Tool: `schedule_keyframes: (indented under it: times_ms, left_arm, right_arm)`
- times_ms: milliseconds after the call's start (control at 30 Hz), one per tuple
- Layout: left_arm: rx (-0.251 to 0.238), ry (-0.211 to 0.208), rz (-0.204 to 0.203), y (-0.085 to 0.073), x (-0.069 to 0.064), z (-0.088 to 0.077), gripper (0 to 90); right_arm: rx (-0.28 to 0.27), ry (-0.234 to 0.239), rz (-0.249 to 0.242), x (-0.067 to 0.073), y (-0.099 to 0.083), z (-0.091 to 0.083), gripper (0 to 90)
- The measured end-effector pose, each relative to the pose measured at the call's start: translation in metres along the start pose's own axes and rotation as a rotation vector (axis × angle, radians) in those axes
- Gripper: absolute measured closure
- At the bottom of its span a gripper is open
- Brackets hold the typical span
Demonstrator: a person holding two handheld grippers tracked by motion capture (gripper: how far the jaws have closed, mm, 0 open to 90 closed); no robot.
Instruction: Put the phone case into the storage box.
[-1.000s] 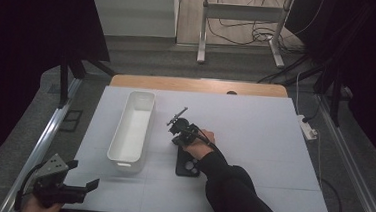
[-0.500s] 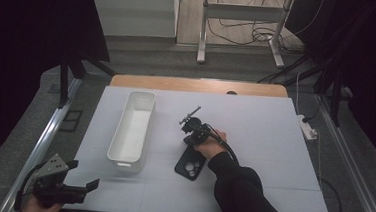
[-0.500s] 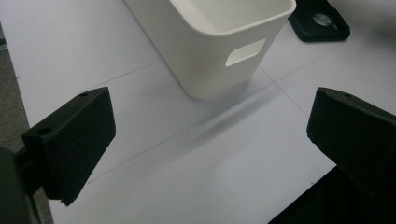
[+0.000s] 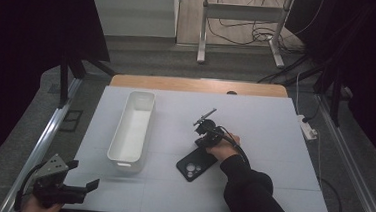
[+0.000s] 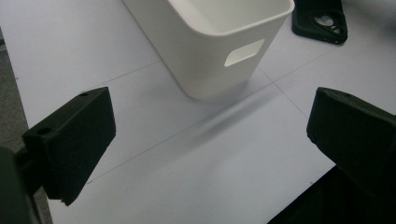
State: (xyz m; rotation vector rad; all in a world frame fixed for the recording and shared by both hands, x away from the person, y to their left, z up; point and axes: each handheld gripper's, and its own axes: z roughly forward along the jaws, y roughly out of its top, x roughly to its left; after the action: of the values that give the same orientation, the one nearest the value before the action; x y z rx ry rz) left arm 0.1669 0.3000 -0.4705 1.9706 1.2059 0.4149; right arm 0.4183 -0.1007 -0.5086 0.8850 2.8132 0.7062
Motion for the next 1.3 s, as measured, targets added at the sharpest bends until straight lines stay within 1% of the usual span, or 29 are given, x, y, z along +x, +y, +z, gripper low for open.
schedule_keyframes:
  times_ms: [200, 433, 467, 667, 733, 833, 1000, 1067, 1133, 1300]
  left_arm:
    - [-0.001, -0.002, 0.001, 0.0, 0.0, 0.0, 2.0]
    - [0.0, -0.002, 0.006, 0.0, 0.0, 0.0, 2.0]
    - [-0.001, -0.001, 0.006, 0.0, -0.001, 0.0, 2.0]
    - [0.001, -0.001, 0.008, 0.0, -0.001, 0.0, 2.0]
    - [0.001, -0.001, 0.008, 0.0, -0.001, 0.0, 2.0]
    - [0.001, -0.001, 0.008, 0.0, -0.001, 0.0, 2.0]
    - [0.002, 0.001, 0.014, 0.0, -0.002, 0.0, 2.0]
    - [0.002, 0.002, 0.013, 0.0, -0.002, 0.0, 2.0]
    - [0.002, 0.002, 0.014, 0.0, -0.002, 0.0, 2.0]
    - [0.002, 0.002, 0.014, 0.0, -0.002, 0.0, 2.0]
  right_arm:
    - [0.006, -0.017, 0.02, -0.004, -0.013, -0.008, 89.6]
    - [0.012, -0.035, 0.026, -0.004, -0.028, -0.017, 89.6]
    - [0.008, -0.033, 0.036, -0.003, -0.031, -0.019, 89.5]
    - [0.011, -0.033, 0.05, -0.004, -0.044, -0.026, 89.5]
    - [0.013, -0.031, 0.051, -0.004, -0.046, -0.027, 89.5]
    - [0.019, -0.037, 0.06, -0.003, -0.053, -0.032, 89.5]
    - [0.031, -0.05, 0.057, 0.001, -0.063, -0.038, 89.5]
    - [0.032, -0.049, 0.057, 0.001, -0.064, -0.039, 89.5]
    - [0.034, -0.049, 0.064, 0.002, -0.068, -0.041, 89.5]
    - [0.04, -0.049, 0.064, 0.004, -0.076, -0.046, 89.5]
